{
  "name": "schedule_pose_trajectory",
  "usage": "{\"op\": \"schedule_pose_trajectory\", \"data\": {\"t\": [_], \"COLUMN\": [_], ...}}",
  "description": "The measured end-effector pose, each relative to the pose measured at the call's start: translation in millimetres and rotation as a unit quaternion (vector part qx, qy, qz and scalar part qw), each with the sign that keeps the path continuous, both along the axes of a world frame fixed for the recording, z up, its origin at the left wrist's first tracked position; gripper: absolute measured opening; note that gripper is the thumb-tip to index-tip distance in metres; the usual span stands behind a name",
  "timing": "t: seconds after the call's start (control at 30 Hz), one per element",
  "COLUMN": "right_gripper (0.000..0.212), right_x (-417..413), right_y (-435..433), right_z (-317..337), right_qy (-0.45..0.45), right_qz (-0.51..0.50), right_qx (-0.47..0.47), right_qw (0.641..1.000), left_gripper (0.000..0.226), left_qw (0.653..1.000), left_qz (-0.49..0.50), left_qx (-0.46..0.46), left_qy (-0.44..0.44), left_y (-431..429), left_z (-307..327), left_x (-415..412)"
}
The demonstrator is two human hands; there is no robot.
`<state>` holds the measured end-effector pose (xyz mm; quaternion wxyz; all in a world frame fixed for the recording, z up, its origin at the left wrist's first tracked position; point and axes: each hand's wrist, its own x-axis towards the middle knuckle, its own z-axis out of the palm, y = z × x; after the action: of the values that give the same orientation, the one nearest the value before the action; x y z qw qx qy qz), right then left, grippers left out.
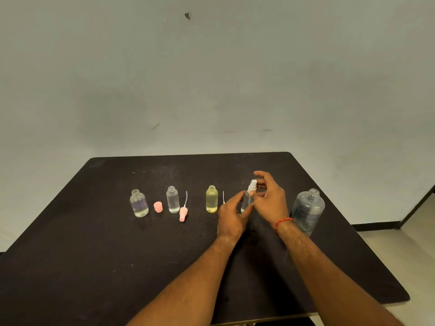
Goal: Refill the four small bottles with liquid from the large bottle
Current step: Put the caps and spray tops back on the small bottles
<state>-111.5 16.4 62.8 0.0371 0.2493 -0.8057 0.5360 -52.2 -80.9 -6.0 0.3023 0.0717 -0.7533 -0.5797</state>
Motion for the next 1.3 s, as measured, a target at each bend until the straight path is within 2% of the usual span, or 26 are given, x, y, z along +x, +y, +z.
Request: {"op": "schedule_pose_trajectory", "data": {"t": [0.1,0.47,0.67,0.8,0.93,1.3], "right_gripper": [0.062,0.032,0.039,0.029,0.028,0.021], "right_x": [-1.2,-3.5,-9.8,-8.3,-4.8,-3.9], "right_y": [0.6,-4.8,-1.1,-1.2,-2.8,-4.3], "right_z": [2.3,-3.4,-0.2,-2.8,-4.0,-3.3], "right_qy": [0.004,0.024,-0.001,-0.008,-0.008,-0.010], "right_qz": [0.018,-0.028,0.003,0.003,-0.007,-0.037], "right_qx": [-0.012,0.005,0.027,0.005,-0.012,0.003], "right_qw": [1.000,0.999,1.000,1.000,1.000,0.999], "left_gripper": [0.029,0.024,0.029,0.030,0.031,0.033], "left_qw": [1.000,1.000,1.000,0.999,0.999,0.998], "left_qz": [0.003,0.010,0.013,0.014,0.016,0.030], "left_qx": [-0.006,-0.008,-0.016,-0.029,-0.032,-0.042], "left_qy": [-0.008,-0.004,-0.010,-0.017,-0.012,-0.020], "left_y": [-0.8,-0.1,-0.7,-2.0,-2.9,-2.0], "left_z": [-1.7,0.4,-1.2,-3.2,-5.0,-4.0], "left_x": [-1.5,-0.3,-1.1,-2.5,-3.2,-2.8]}}
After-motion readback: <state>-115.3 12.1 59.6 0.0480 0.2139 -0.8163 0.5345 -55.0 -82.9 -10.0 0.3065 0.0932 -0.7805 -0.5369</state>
